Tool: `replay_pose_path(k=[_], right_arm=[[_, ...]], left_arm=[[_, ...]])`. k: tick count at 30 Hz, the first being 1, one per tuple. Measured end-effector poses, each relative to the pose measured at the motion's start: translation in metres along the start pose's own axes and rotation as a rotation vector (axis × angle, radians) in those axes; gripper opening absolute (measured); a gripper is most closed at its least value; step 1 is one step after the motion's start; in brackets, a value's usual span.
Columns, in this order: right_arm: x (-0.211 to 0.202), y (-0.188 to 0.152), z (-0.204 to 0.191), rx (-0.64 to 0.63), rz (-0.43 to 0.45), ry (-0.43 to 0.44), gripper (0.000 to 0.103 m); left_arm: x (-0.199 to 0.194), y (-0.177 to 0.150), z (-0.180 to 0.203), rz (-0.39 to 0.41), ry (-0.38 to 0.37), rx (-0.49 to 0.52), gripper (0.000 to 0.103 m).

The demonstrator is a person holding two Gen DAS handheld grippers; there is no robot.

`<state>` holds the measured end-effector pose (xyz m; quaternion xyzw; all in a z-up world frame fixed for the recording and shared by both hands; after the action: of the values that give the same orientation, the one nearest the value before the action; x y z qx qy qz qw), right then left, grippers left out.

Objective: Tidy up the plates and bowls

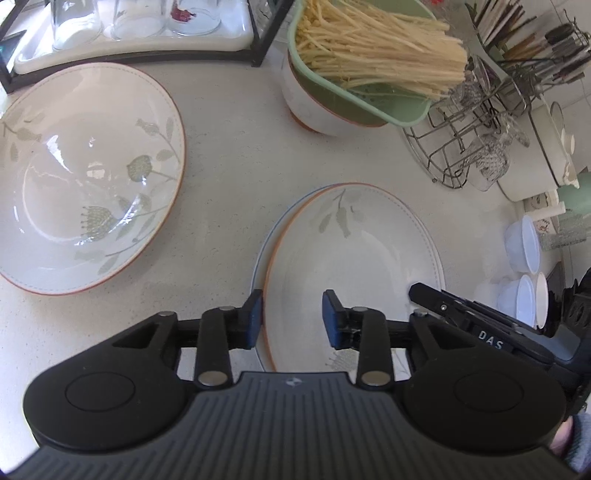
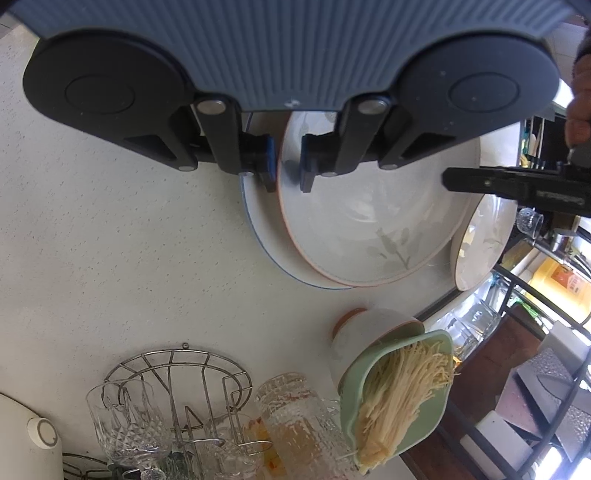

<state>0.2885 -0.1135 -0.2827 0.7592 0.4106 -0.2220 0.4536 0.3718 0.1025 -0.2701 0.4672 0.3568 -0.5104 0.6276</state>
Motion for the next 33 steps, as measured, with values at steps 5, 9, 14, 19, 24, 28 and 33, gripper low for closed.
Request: replay_pose_path(k=[5,9,14,19,24,28,33], right_arm=[[-0.002,0.004,0.003,0.012,0.017,-0.014,0.012],[-0.002,0.004,0.003,0.02,0.019,-0.027,0.012],[-0.006,0.001,0.003,0.084,0.067,-0.055,0.013],[-0.018,0.006,0.004,0.123,0.144,-0.073,0.013],[-0.032,0.013,-0.003,0.101,0.182,-0.093,0.013],[-0.051,0.018,-0.013,0.1,0.225,-0.089,0.013],[-0.075,0.025,-0.033,0.063,0.259,-0.113,0.013]], left_arm=[[-0.015,0.008,-0.002,0.015,-0.024,0.006,0.047],[-0.021,0.01,0.0,0.029,-0.013,0.032,0.047],[-0.033,0.009,0.005,0.071,-0.011,0.045,0.047],[-0.045,0.002,0.009,0.1,-0.029,0.046,0.047],[-0.064,-0.002,0.014,0.124,-0.012,0.067,0.047],[-0.085,-0.002,0.021,0.171,-0.004,0.105,0.047],[-0.113,-0.003,0.028,0.226,-0.014,0.147,0.047]])
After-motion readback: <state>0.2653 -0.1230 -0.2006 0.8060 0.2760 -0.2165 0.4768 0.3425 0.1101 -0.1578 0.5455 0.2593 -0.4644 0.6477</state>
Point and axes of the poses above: each gripper's, at about its wrist camera, not at the fingertips, and x roughly the way its jaws point, z to its right, y to its top, the point moved 8 cm from there along x, roughly the way its jaws point, and after that the axes turned 6 degrees about y, right-handed, at the moved point
